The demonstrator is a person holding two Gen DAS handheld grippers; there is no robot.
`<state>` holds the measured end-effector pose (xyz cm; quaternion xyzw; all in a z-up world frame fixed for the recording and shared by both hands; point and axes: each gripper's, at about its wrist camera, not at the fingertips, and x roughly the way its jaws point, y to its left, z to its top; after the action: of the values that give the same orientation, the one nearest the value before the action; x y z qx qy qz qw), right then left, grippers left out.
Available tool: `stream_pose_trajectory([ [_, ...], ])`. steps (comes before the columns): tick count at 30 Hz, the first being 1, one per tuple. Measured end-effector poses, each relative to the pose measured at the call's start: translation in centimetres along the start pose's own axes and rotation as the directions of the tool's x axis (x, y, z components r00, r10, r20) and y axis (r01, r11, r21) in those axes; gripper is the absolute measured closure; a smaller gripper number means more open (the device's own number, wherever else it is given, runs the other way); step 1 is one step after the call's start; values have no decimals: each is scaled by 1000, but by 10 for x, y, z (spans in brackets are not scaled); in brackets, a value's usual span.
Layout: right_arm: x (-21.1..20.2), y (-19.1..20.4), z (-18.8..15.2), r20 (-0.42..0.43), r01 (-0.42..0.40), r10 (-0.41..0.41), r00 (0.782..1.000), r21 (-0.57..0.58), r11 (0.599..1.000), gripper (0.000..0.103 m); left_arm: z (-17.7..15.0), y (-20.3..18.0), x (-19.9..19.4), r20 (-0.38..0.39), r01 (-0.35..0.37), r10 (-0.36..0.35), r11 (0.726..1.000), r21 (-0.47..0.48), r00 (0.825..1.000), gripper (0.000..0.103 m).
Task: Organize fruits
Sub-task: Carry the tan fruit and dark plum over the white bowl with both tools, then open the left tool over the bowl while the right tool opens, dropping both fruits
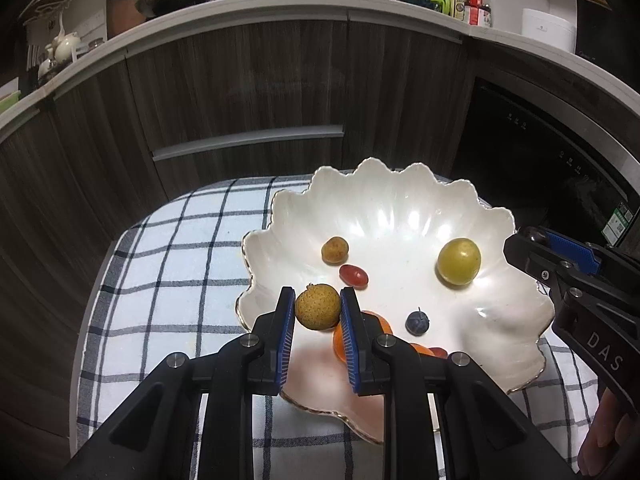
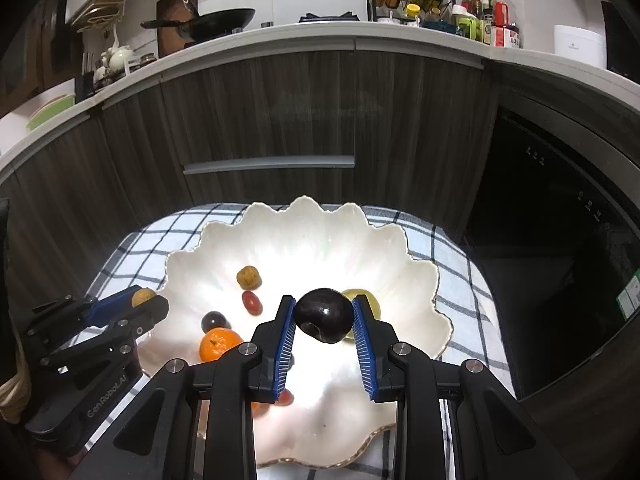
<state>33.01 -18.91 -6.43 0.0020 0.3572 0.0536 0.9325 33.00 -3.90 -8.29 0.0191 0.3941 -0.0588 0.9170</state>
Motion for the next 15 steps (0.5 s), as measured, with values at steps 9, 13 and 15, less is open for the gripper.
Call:
stream_pose_trajectory([
  [9, 12, 0, -2, -23, 0, -1, 1000, -19, 1000, 73, -2, 3, 7, -14, 0, 0, 1000, -12, 1000, 70],
  [13, 13, 2, -3, -19, 17, -18, 1000, -41, 999, 72, -3, 5, 7, -15, -11, 10, 1000, -15, 1000, 66],
  [15, 11, 5, -2, -12, 30, -31, 999, -58, 998, 72, -4, 7, 5, -10, -25, 25, 999, -21, 1000, 53],
])
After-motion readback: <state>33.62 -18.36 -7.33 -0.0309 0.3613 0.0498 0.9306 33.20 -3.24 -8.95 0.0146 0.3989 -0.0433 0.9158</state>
